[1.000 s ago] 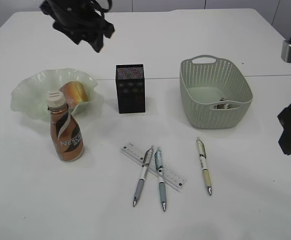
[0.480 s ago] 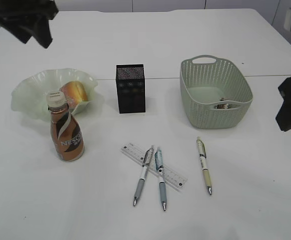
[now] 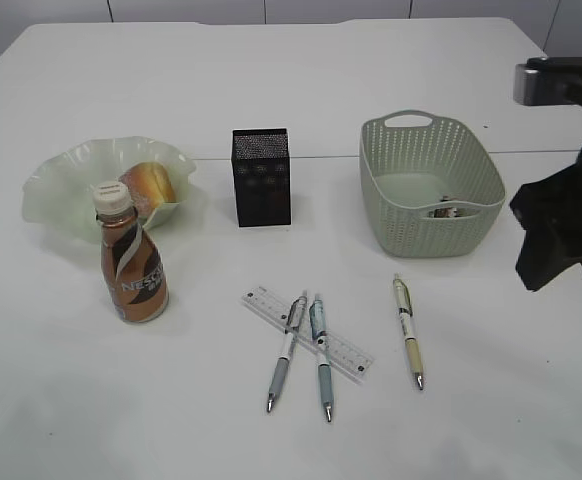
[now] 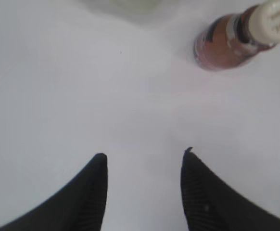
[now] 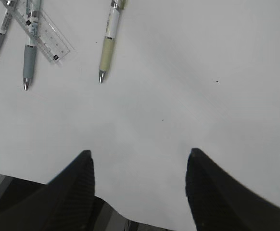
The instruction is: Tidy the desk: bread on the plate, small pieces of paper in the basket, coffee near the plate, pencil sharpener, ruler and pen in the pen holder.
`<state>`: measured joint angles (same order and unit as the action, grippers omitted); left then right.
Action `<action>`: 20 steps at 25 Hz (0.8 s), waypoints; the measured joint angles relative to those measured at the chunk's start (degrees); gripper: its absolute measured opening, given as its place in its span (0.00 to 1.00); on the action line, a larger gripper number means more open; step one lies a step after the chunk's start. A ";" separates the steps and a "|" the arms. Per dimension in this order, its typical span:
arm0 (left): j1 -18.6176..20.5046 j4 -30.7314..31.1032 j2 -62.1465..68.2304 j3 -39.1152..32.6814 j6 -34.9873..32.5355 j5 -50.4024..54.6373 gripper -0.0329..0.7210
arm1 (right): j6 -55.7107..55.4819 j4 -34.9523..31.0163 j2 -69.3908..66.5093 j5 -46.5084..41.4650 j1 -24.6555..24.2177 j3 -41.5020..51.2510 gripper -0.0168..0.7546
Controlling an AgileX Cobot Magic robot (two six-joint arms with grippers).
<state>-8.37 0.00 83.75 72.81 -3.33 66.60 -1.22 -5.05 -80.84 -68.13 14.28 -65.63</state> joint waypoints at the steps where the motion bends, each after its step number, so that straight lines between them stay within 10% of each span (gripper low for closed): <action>1: -0.03 -0.37 -2.00 -2.03 0.00 -0.43 0.52 | 0.26 0.12 -1.18 0.00 0.41 -0.54 0.60; 20: 0.02 -4.91 -11.68 -19.21 -0.34 -8.28 0.52 | 10.84 -1.48 -25.91 3.81 12.48 -31.23 0.60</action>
<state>-8.35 -4.91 72.07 53.60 -3.67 58.33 9.63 -6.53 -106.75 -64.32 26.75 -96.86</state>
